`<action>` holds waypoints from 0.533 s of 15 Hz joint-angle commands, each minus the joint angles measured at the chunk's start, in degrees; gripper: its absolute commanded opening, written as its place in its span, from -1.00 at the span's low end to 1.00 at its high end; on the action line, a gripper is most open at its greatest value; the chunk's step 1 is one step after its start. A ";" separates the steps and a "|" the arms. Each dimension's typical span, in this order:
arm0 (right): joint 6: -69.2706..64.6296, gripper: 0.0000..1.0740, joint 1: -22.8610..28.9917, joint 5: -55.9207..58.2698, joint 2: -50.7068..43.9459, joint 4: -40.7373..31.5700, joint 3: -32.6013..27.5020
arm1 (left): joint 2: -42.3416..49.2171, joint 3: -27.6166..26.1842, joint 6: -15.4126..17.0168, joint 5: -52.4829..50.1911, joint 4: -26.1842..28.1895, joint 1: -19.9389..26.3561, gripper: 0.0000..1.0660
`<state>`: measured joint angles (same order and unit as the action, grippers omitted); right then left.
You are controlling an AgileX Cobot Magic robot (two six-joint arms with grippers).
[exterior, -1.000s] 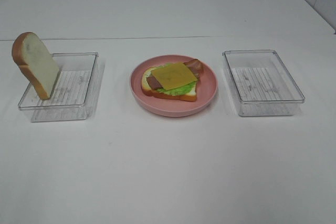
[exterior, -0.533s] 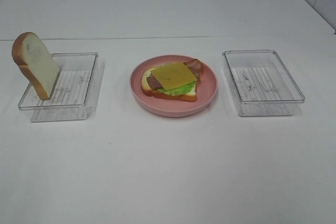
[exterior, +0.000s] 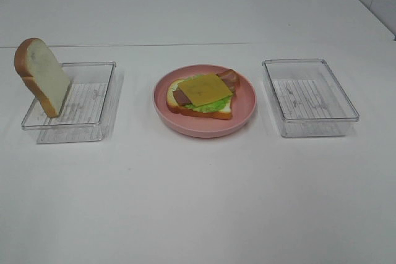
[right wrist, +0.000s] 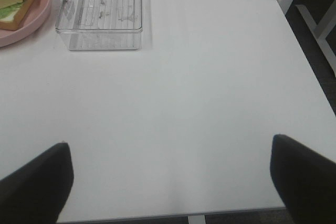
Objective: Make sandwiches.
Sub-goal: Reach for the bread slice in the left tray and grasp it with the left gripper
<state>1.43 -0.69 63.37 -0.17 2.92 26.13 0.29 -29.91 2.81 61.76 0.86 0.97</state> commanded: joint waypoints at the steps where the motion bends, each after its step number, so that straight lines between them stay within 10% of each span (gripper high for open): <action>1: 0.69 0.84 -0.29 -0.40 -1.89 0.06 -0.29 | 0.86 0.06 -0.11 -0.29 0.00 0.17 0.89; 8: 0.46 0.84 -0.29 -0.46 -1.83 0.06 -0.29 | 0.86 0.06 -0.11 -0.29 0.00 0.17 0.89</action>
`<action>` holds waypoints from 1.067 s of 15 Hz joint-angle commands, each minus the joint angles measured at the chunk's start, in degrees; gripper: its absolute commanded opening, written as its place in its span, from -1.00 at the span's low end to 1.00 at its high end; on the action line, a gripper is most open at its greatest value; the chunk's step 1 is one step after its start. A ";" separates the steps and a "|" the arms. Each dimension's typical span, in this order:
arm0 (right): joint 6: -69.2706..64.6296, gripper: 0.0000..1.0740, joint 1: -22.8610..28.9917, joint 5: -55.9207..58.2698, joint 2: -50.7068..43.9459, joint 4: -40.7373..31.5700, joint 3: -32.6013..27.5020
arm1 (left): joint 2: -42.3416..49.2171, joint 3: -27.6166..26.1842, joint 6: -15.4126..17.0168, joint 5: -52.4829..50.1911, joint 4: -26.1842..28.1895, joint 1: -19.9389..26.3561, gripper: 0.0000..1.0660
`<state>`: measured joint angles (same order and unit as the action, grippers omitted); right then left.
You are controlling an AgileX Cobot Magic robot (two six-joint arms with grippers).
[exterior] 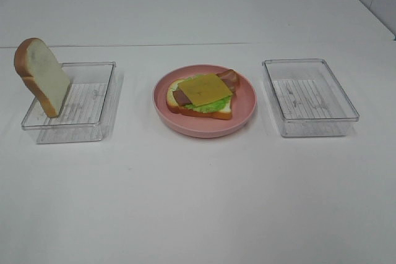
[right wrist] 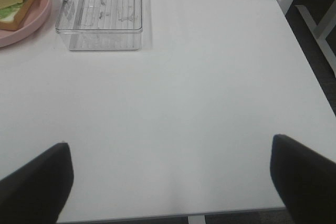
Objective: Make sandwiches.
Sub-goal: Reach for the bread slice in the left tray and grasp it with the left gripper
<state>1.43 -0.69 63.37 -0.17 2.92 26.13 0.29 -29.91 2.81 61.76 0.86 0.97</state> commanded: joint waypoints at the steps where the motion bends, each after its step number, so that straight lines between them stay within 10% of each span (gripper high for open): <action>1: 0.46 0.84 -0.29 -0.46 -1.83 0.06 -0.29 | 0.86 0.06 -0.11 -0.29 0.00 0.17 0.89; 16: 0.46 0.84 -0.29 -0.46 -1.83 0.06 -0.29 | 0.86 0.06 -0.11 -0.29 0.00 0.17 0.89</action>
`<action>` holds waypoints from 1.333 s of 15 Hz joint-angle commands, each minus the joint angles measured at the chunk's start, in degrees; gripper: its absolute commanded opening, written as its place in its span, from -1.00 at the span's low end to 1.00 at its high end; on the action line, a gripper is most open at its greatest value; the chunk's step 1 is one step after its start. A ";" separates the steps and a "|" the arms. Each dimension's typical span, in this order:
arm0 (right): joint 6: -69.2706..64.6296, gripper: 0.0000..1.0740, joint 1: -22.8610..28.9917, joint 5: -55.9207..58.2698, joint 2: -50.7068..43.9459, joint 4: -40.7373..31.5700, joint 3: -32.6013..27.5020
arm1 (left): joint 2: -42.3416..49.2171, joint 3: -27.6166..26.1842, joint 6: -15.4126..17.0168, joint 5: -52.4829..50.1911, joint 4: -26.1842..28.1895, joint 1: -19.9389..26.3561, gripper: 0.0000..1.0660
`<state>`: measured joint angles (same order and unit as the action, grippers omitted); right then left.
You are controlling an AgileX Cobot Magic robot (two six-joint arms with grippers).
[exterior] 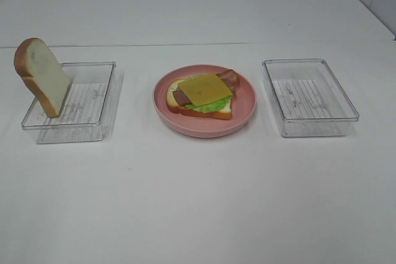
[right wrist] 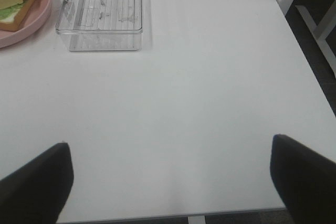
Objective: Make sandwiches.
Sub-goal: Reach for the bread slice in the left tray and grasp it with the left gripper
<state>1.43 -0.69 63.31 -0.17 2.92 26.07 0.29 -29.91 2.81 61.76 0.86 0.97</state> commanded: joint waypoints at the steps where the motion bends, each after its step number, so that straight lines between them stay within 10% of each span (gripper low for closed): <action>1: 0.46 0.84 -0.29 -0.40 -1.83 0.06 -0.23 | 0.86 0.06 -0.11 -0.29 0.00 0.17 0.89; 12: 0.46 0.84 -0.29 -0.40 -1.83 0.06 -0.23 | -8.48 -5.44 1.95 -5.79 0.17 0.17 0.89; 20: 0.46 0.84 -0.29 -0.40 -1.83 0.06 -0.23 | -45.84 -24.35 2.29 -7.85 0.11 0.17 0.89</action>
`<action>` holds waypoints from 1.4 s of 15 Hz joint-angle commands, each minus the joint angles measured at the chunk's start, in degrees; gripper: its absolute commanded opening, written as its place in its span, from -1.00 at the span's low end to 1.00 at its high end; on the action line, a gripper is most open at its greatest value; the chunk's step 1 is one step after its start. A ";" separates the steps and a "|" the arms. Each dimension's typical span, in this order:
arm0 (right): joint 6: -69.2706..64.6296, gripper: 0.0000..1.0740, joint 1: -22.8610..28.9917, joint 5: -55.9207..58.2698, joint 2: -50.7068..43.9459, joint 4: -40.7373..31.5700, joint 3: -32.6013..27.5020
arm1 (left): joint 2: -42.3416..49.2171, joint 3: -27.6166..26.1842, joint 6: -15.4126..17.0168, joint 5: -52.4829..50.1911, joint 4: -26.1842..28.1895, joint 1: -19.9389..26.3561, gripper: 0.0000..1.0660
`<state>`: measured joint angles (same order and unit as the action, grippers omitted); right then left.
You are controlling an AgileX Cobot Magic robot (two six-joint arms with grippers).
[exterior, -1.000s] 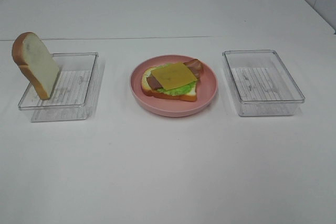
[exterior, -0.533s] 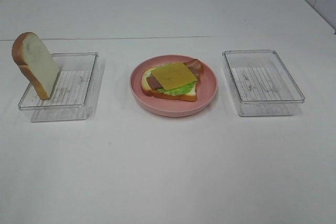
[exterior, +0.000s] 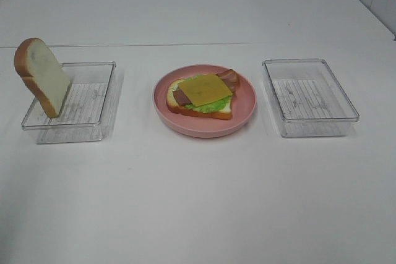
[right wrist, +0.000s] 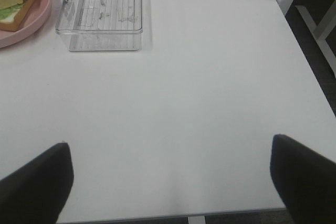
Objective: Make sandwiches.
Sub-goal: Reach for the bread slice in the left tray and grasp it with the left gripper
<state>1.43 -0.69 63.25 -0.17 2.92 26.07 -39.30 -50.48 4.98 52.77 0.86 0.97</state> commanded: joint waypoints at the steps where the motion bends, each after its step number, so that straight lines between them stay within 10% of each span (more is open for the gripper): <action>1: 0.46 0.84 -0.29 -0.34 -1.83 0.06 -0.23 | -8.14 -4.76 0.11 1.26 0.06 0.17 0.89; 21: 0.29 0.84 -0.29 -0.34 -1.83 0.06 -0.23 | -69.61 -39.08 -4.30 -2.81 4.35 0.17 0.89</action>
<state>1.43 -0.69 63.25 -0.17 2.92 26.07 -109.32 -89.67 0.63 50.25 5.04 1.09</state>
